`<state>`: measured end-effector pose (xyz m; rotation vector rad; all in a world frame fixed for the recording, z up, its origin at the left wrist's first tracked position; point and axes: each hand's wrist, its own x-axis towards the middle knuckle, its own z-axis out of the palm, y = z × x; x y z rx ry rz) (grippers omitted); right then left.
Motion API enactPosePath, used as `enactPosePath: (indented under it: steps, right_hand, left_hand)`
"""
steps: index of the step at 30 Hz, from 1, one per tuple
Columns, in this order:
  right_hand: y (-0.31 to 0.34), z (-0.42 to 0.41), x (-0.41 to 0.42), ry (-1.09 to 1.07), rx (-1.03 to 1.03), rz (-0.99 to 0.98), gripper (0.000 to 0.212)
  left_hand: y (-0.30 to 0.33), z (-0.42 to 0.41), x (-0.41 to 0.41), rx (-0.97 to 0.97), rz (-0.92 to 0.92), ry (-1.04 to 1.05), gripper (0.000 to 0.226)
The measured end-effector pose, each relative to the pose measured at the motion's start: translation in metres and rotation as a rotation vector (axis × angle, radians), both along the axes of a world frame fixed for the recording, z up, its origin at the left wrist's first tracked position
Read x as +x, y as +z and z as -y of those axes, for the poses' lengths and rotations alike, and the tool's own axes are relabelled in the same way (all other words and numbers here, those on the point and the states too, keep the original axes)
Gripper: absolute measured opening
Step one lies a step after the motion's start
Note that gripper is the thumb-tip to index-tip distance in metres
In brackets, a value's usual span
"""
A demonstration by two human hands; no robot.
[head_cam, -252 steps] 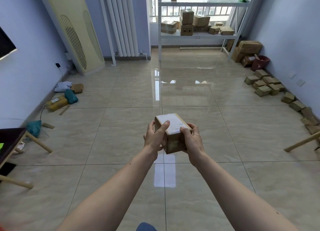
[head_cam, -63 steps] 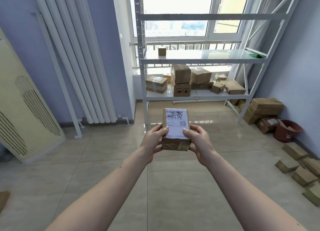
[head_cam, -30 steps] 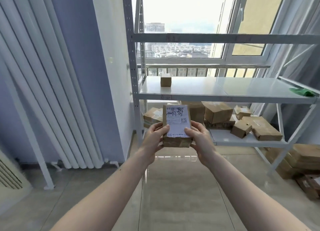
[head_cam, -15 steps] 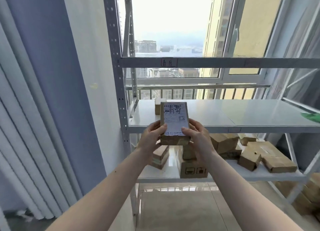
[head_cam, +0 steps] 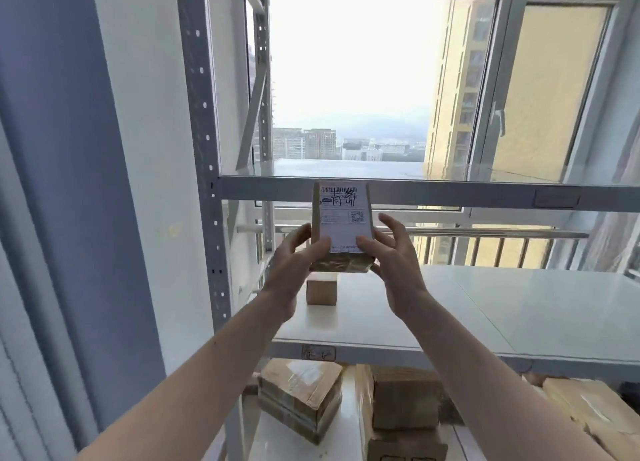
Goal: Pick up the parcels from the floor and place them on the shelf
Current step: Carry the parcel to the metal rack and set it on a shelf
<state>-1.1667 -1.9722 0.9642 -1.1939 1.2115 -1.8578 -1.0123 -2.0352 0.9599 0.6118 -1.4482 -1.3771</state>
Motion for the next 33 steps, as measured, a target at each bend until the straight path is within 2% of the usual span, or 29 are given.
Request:
enactPosePath:
  steps: [2, 4, 7, 10, 17, 23, 33]
  right_hand:
    - [0.014, 0.014, -0.007, 0.008, -0.029, -0.01, 0.048]
    - [0.028, 0.026, -0.012, 0.002, -0.057, -0.037, 0.039]
    - [0.048, 0.043, -0.016, -0.009, -0.111, -0.072, 0.036]
    - [0.066, 0.058, -0.018, -0.03, -0.16, -0.125, 0.033]
    - [0.096, 0.09, -0.03, -0.01, -0.161, -0.329, 0.052]
    - [0.098, 0.113, -0.042, -0.051, -0.125, -0.486, 0.08]
    - [0.101, 0.138, -0.057, -0.221, -0.151, -0.681, 0.068]
  left_hand:
    - [0.01, 0.015, -0.008, -0.012, -0.029, 0.026, 0.058]
    - [0.022, 0.027, -0.014, -0.041, -0.06, 0.024, 0.048]
    - [0.043, 0.042, -0.018, -0.145, -0.057, 0.011, 0.035]
    - [0.064, 0.056, -0.018, -0.252, 0.015, 0.023, 0.039]
    - [0.1, 0.094, -0.023, -0.361, 0.077, 0.058, 0.047]
    - [0.108, 0.119, -0.034, -0.421, 0.092, 0.146, 0.049]
    - [0.105, 0.156, -0.044, -0.626, 0.263, 0.3, 0.056]
